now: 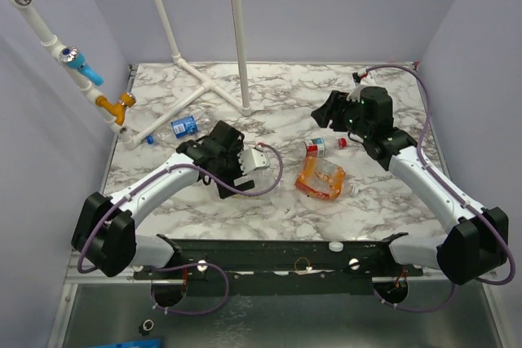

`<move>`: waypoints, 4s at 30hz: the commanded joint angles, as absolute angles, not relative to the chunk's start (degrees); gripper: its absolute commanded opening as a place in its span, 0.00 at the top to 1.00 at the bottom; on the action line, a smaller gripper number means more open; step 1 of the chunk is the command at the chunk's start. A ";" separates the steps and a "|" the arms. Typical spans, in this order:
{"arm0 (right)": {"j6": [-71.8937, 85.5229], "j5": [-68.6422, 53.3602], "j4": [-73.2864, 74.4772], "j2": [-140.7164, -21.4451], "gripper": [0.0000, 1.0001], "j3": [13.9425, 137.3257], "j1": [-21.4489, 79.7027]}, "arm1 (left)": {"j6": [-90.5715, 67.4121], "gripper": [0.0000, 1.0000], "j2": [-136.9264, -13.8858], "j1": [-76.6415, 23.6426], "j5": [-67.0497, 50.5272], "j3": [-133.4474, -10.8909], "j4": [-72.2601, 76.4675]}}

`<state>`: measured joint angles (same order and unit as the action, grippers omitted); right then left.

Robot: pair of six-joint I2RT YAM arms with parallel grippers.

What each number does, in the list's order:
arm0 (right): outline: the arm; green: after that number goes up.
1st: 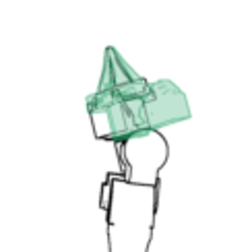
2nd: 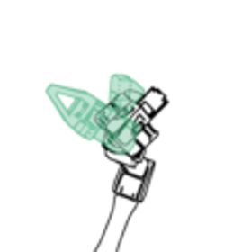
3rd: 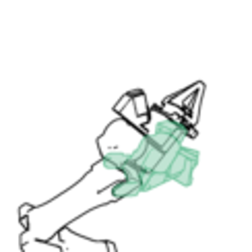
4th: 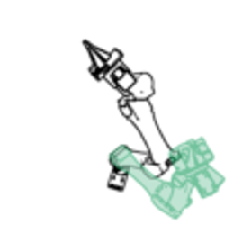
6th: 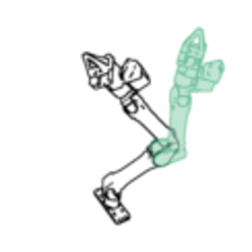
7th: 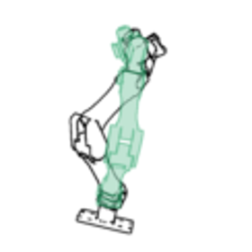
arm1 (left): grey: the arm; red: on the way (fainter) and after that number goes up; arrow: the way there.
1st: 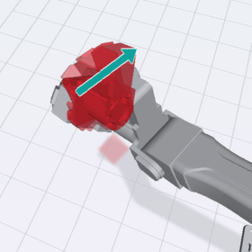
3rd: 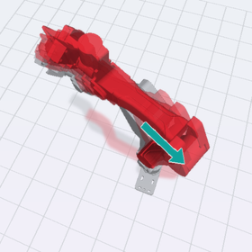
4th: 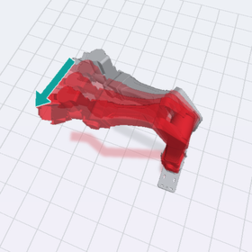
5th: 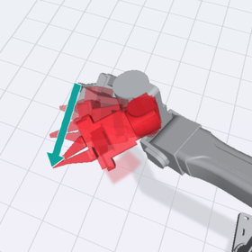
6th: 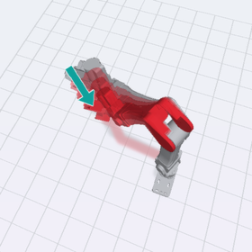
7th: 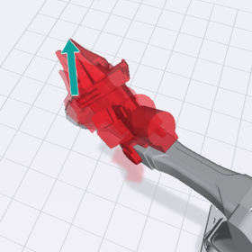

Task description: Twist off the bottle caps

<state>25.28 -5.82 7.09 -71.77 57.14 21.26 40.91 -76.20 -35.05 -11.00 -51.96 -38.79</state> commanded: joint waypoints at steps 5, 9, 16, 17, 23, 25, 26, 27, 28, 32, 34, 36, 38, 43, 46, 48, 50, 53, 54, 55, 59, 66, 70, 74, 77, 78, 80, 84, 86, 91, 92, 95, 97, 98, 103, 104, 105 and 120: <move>24.78 -6.74 5.67 -72.46 0.35 59.87 21.09 | 32.00 0.01 -76.15 -32.54 -16.25 -65.30 -48.19; 25.51 -9.00 5.89 -73.53 0.30 59.66 21.09 | 36.17 0.01 -78.12 -32.52 -20.29 -63.12 -48.87; 29.11 -13.38 5.55 -71.31 0.20 57.28 21.07 | 48.70 0.01 -82.89 -32.59 -22.45 -57.58 -47.81; 29.27 -13.44 5.58 -70.79 0.19 57.00 21.09 | 49.44 0.01 -83.85 -32.60 -22.15 -57.63 -47.00; 29.03 -12.58 6.49 -69.56 0.16 56.61 21.09 | 48.22 0.01 -91.22 -33.12 -22.10 -62.53 -47.30; 28.98 -12.73 6.64 -69.64 0.16 56.70 21.05 | 48.98 0.01 -93.10 -34.00 -22.99 -63.47 -49.16; 28.84 -12.60 6.68 -69.72 0.16 56.85 21.05 | 49.21 0.01 -93.90 -34.56 -23.03 -63.50 -49.81; 28.81 -12.60 6.76 -69.75 0.15 56.74 21.09 | 49.30 0.01 -94.35 -35.20 -22.95 -63.26 -49.92; 28.81 -12.60 6.77 -69.71 0.15 56.70 21.09 | 49.66 0.01 -94.79 -35.43 -23.02 -62.91 -49.92; 28.66 -12.04 6.90 -69.50 0.15 56.46 21.09 | 51.41 0.01 -95.90 -35.51 -22.15 -62.07 -48.57; 28.68 -11.96 7.06 -69.74 0.15 56.59 21.09 | 50.51 0.05 -95.87 -35.42 -21.42 -61.94 -47.03; 28.74 -11.94 7.11 -69.98 0.15 57.03 21.09 | 48.90 0.18 -95.17 -35.20 -22.10 -62.50 -46.10; 29.02 -12.04 7.12 -70.35 0.15 57.50 21.09 | 45.94 0.33 -93.98 -35.07 -22.60 -63.61 -44.68; 30.60 -12.17 6.60 -71.03 0.15 58.83 21.05 | 35.16 0.43 -87.53 -33.89 -23.77 -66.42 -37.96; 31.94 -12.60 6.00 -71.40 0.13 60.09 21.07 | 27.28 0.44 -82.55 -33.53 -23.42 -66.06 -30.32; 33.22 -13.58 5.15 -71.77 0.12 61.20 21.07 | 21.99 0.46 -79.57 -33.52 -22.50 -65.34 -23.57; 35.01 -15.37 3.55 -72.14 0.11 62.23 21.09 | 16.92 0.45 -78.08 -33.55 -20.54 -64.91 -18.06; 38.72 -18.75 0.65 -73.05 0.11 63.27 21.09 | 12.19 0.45 -78.37 -33.60 -18.97 -66.16 -15.21; 39.94 -19.77 -1.07 -73.35 0.11 63.44 21.07 | 11.54 0.45 -78.74 -33.64 -18.63 -66.78 -14.87; 41.35 -20.78 -2.23 -73.62 0.11 63.46 21.09 | 10.85 0.44 -78.98 -33.62 -18.26 -67.10 -14.57; 46.18 -23.84 -8.44 -74.04 0.11 62.21 21.10 | 10.19 0.44 -79.50 -33.64 -17.57 -67.30 -13.06; 48.86 -26.24 -12.21 -76.28 0.11 61.75 21.35 | 8.73 0.43 -80.34 -33.83 -17.54 -68.13 -11.91; 47.61 -25.28 -11.95 -78.91 0.14 63.21 22.30 | 8.61 0.42 -80.33 -34.35 -18.20 -68.03 -11.69; 46.49 -24.11 -12.18 -81.03 0.28 64.79 23.25 | 8.87 0.42 -79.91 -35.15 -18.46 -67.68 -11.51; 46.32 -23.99 -12.79 -82.16 0.45 65.39 23.66 | 8.88 0.41 -80.06 -35.57 -18.93 -67.68 -11.54; 46.27 -23.99 -13.04 -82.40 0.49 65.36 23.79 | 8.86 0.41 -80.14 -35.67 -19.10 -67.52 -11.56; 46.17 -23.68 -13.39 -82.76 0.58 65.05 23.97 | 8.88 0.39 -79.98 -35.85 -19.47 -66.92 -11.58; 45.73 -23.50 -13.86 -83.12 0.79 64.40 23.99 | 8.72 0.24 -79.62 -36.19 -19.81 -65.83 -11.52; 45.08 -23.64 -14.69 -83.39 0.86 64.08 23.99 | 8.20 0.06 -79.62 -36.33 -19.95 -65.64 -11.67; 36.00 -19.85 -14.46 -84.57 0.89 64.87 23.96 | 6.65 0.01 -79.84 -36.47 -14.32 -67.58 -16.73; 33.31 -18.33 -14.41 -84.84 0.89 65.22 23.99 | 6.31 0.01 -80.23 -36.35 -12.45 -68.38 -20.01; 26.64 -15.33 -16.32 -85.53 0.89 65.56 23.99 | 5.80 0.01 -78.00 -35.54 -9.45 -66.45 -24.45; 22.37 -13.89 -18.58 -86.38 0.89 65.90 23.97 | 5.97 0.01 -74.18 -35.33 -7.79 -62.91 -24.53; 20.48 -13.33 -19.74 -86.91 0.90 66.00 23.99 | 5.93 0.01 -72.76 -35.25 -6.91 -61.80 -24.80; 10.86 -10.30 -26.90 -90.60 0.90 66.77 24.08 | 5.03 0.01 -68.60 -34.55 -2.11 -60.42 -29.78; 9.16 -9.64 -27.90 -91.51 0.90 67.16 24.13 | 4.67 0.01 -68.37 -34.46 -0.53 -60.64 -31.06; 7.36 -8.79 -29.25 -92.24 0.90 67.42 24.21 | 4.78 0.01 -68.16 -34.17 1.33 -60.57 -32.39; -6.53 1.68 -29.43 -104.16 0.89 74.73 26.10 | 12.39 0.01 -76.70 -24.89 7.49 -60.77 -37.30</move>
